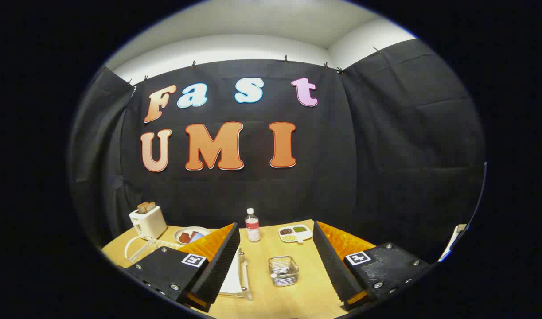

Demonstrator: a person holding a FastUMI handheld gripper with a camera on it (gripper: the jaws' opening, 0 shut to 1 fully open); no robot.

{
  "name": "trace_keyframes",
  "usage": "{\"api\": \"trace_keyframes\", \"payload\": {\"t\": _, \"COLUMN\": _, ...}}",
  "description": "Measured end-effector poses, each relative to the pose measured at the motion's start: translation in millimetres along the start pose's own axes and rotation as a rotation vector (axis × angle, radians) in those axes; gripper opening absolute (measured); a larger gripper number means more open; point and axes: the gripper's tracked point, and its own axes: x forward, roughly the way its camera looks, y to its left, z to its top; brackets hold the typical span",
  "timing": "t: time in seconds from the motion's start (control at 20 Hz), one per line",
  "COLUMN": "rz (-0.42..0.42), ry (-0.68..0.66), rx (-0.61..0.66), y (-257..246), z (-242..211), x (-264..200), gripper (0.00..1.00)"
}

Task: Take the plate from the dish rack, then take the spoon from the basket and place it into the plate.

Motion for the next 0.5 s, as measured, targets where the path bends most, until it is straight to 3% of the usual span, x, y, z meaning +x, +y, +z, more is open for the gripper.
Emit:
{"api": "trace_keyframes", "payload": {"t": 0.15, "rz": 0.065, "ry": 0.013, "rx": -0.005, "y": 45.4, "z": -5.0, "x": -3.8, "gripper": 0.98}}
{"api": "trace_keyframes", "payload": {"t": 0.5, "rz": 0.132, "ry": 0.077, "rx": 0.027, "y": 81.2, "z": -16.2, "x": 4.4, "gripper": 0.99}}
